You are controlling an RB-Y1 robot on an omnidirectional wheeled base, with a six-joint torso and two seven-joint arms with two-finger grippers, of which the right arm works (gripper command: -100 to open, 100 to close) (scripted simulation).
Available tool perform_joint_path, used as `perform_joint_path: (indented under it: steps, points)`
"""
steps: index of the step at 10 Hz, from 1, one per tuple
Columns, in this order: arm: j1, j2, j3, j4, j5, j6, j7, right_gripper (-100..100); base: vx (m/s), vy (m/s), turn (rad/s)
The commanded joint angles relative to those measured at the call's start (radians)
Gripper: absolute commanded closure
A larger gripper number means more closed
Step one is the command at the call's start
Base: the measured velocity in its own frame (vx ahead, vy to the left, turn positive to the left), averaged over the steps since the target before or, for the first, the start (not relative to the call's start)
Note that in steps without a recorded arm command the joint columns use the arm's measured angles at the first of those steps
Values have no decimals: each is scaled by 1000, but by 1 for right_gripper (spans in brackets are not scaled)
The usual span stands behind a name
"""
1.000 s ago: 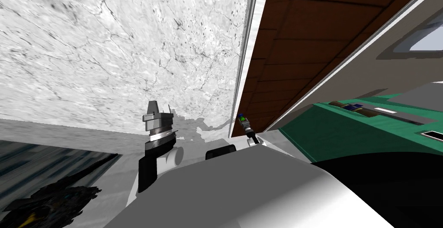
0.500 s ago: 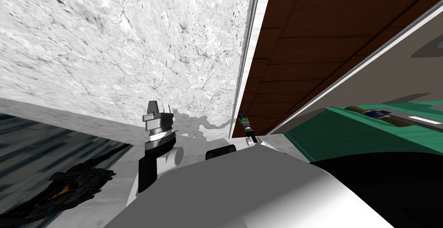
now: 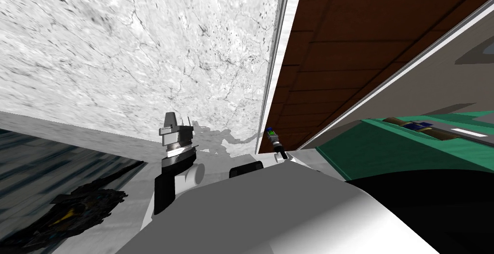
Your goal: Pull the door open
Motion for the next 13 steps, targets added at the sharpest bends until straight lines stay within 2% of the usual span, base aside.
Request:
perform_joint_path:
  steps: [1, 12, 13]
  points:
    - [0, 1, 1, 0, 0, 0, 0, 100, 0, 0, 0]
    - [0, -8, 11, 2, -43, -1, -262, 100, -17, 1, 35]
    - [0, -8, 11, 2, -43, -1, -269, 100, -17, -2, 13]
